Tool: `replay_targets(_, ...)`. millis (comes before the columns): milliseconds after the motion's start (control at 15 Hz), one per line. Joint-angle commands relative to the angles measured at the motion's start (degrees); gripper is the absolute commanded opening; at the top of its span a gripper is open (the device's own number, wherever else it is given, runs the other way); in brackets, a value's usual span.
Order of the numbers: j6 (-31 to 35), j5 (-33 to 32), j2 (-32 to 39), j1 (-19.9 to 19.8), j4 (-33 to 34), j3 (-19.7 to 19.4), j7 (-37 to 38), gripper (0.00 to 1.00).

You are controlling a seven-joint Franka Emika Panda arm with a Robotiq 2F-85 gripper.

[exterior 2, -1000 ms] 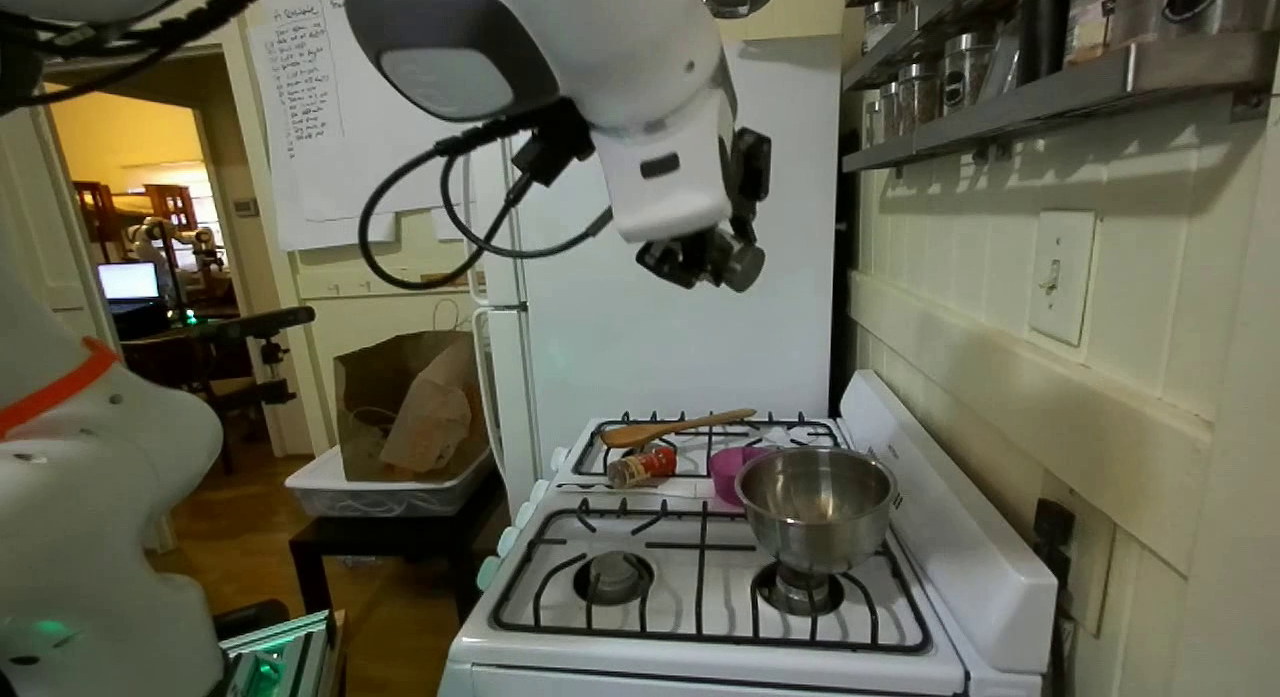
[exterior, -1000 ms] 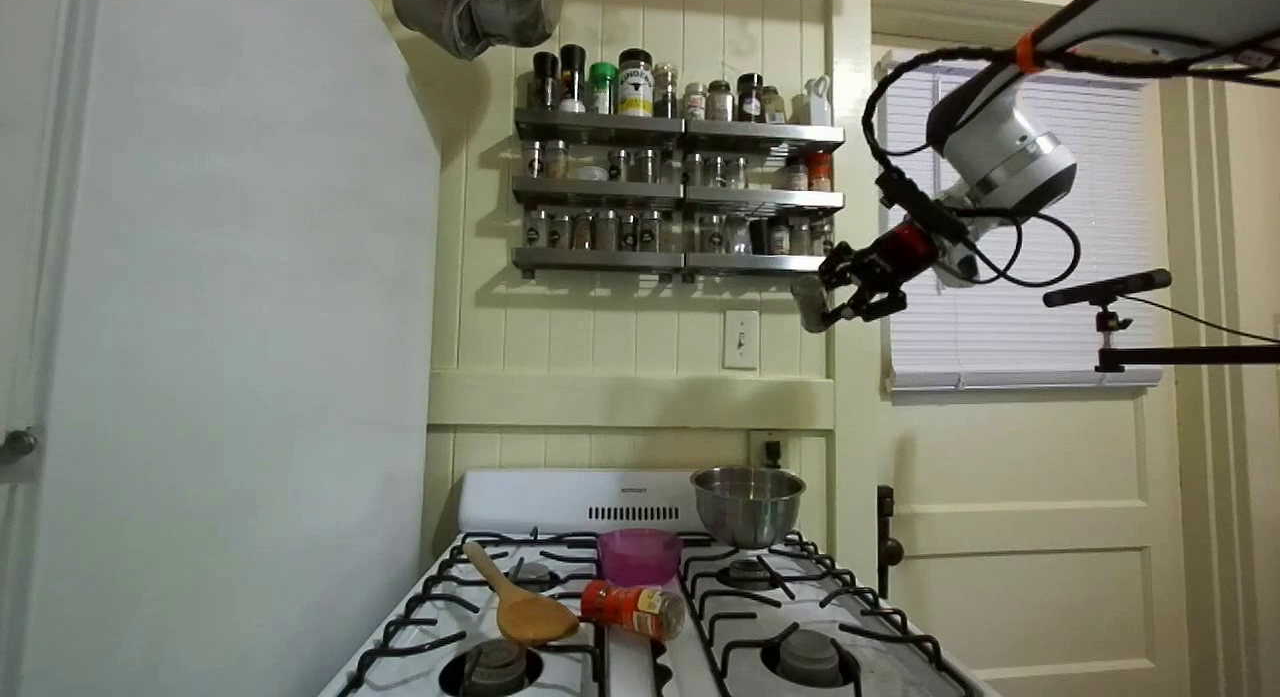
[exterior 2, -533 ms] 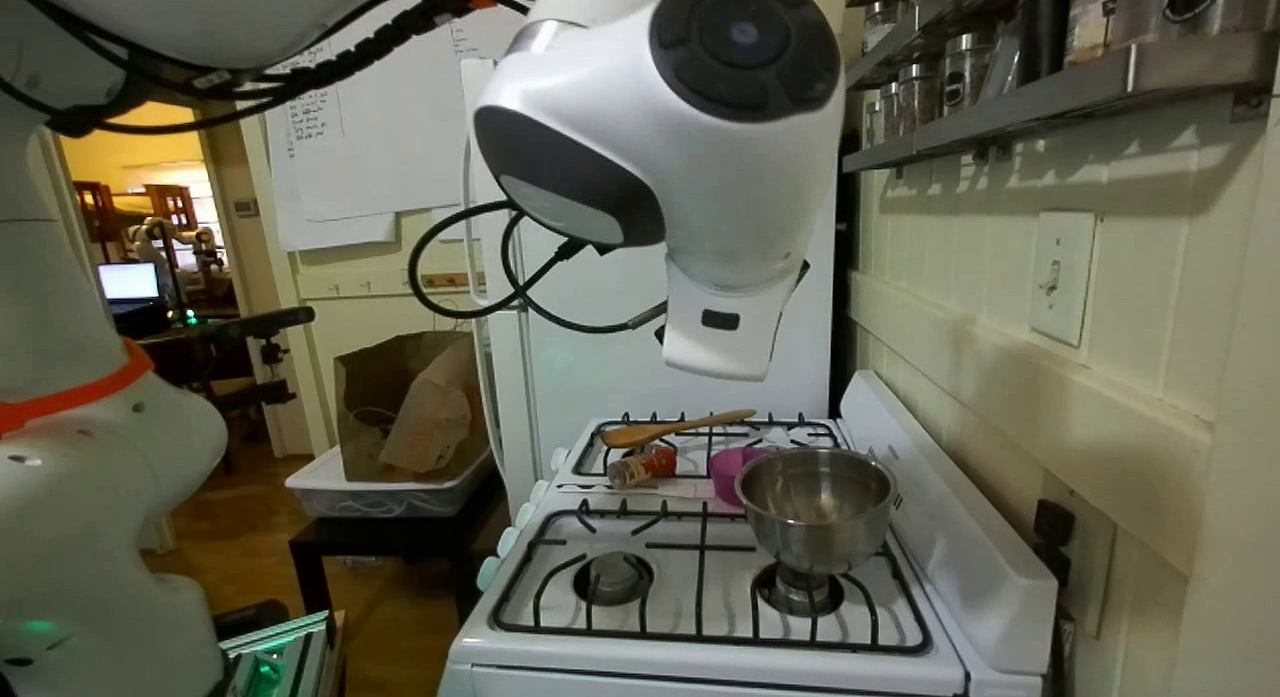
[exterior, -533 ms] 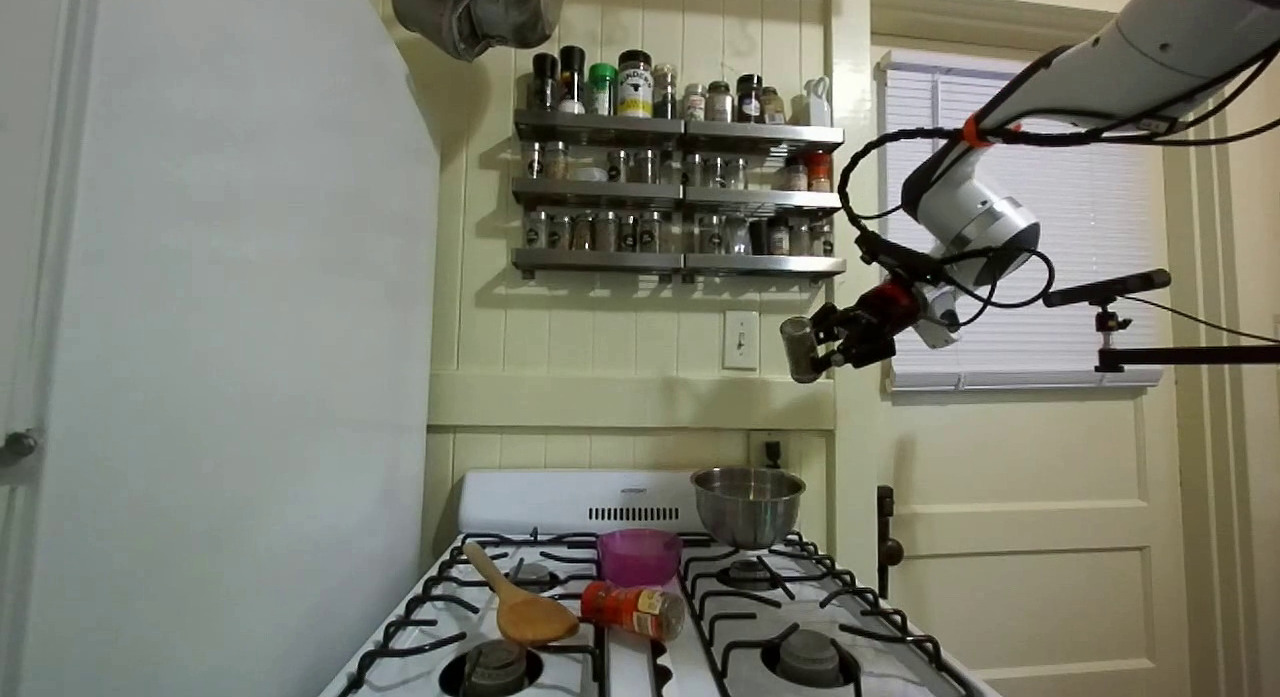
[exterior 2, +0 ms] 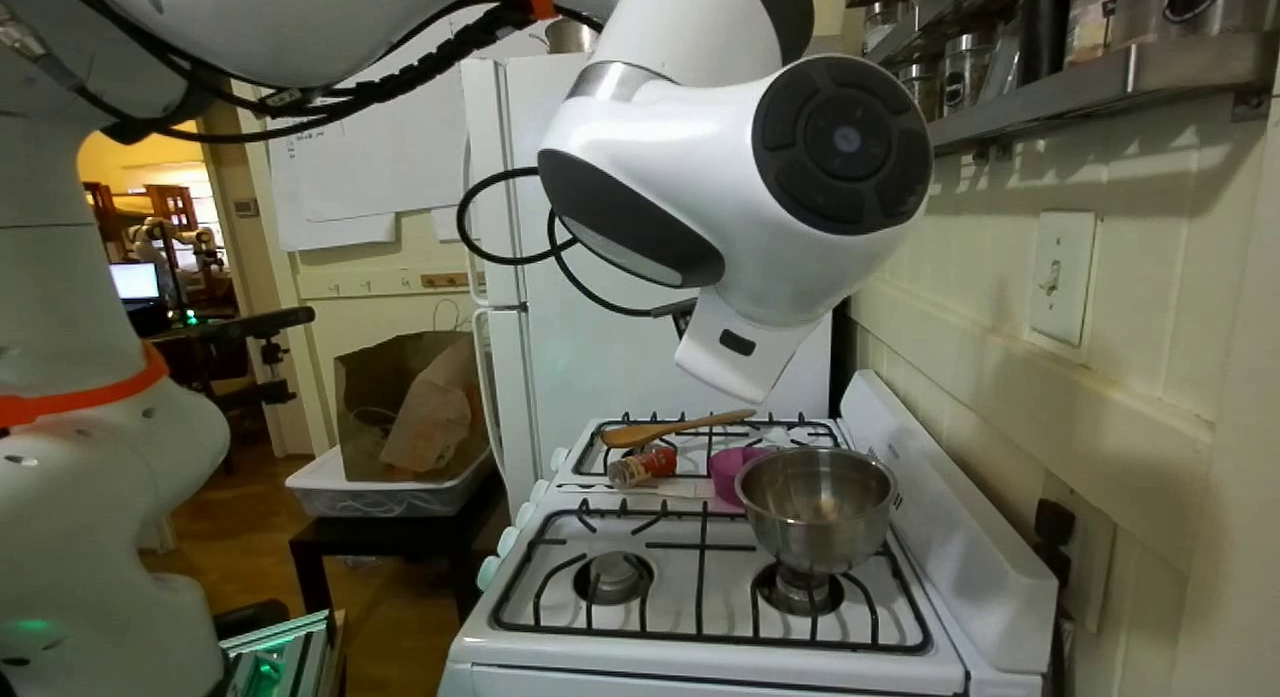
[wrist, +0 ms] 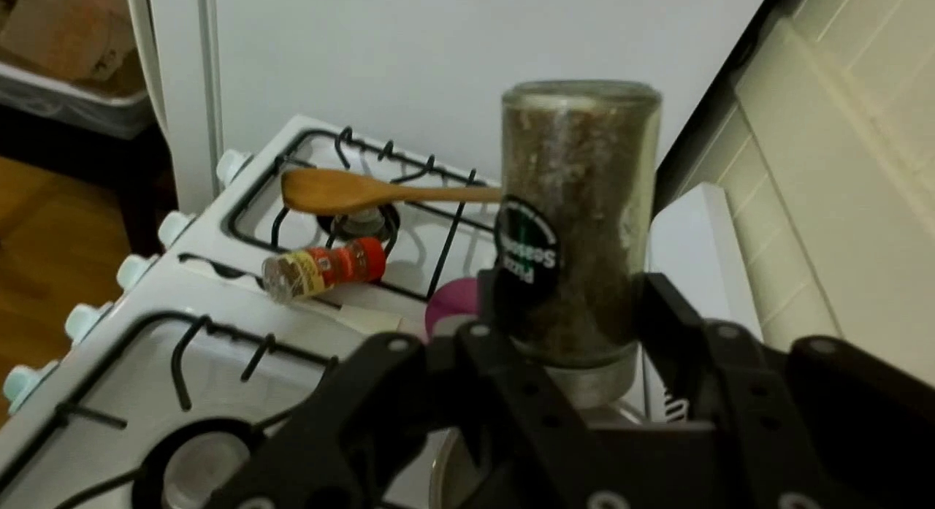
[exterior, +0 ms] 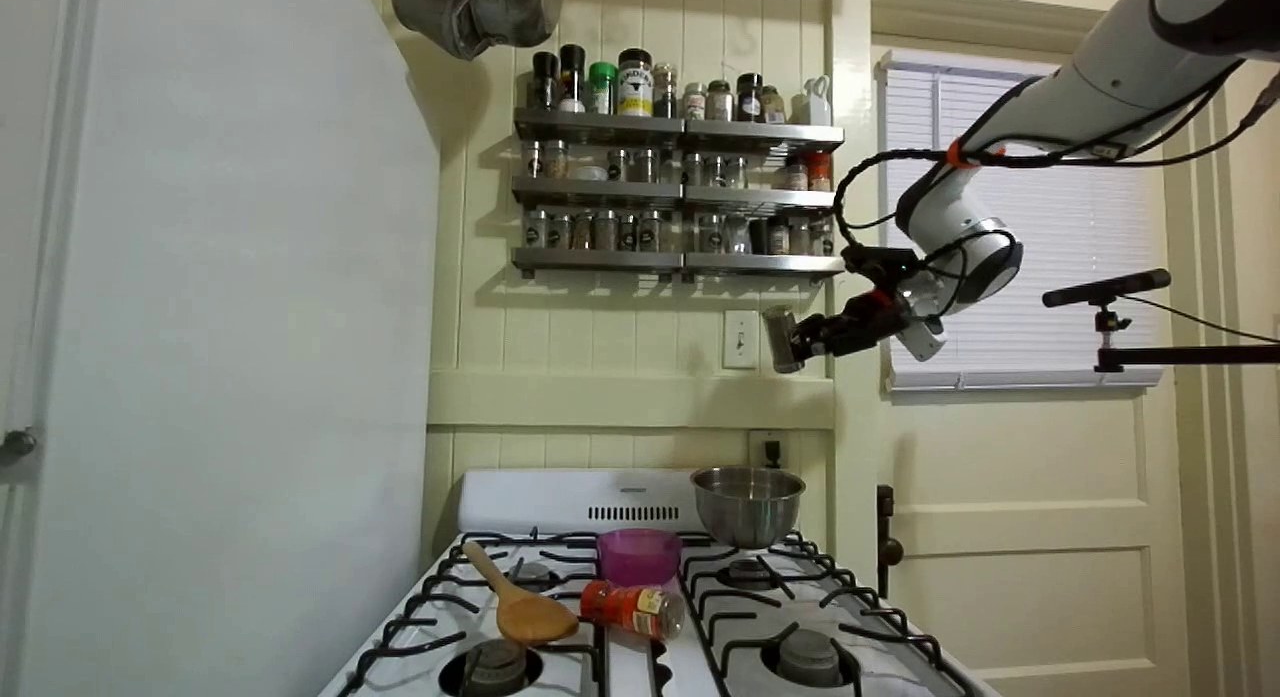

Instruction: Pick up one jar from the topmost shelf and shake it over the silver bowl on the right then place it back on the shelf.

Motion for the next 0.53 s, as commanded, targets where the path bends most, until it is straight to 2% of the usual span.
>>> replay_targets(0,-1.1,9.3,-0.1,-1.0,0.6,0.2,1.2,0.23)
replay_targets(133,5.0,3.8,1.1,-0.9,0.7,0.9,1.8,0.23)
replay_targets(333,0.8,4.4,2.6,-0.9,2.6,0.7,6.7,0.23)
replay_targets(400,4.9,8.0,0.9,-0.4,1.2,1.2,1.5,0.23)
replay_targets(467,5.6,11.4,0.7,-0.5,1.1,1.3,1.2,0.23)
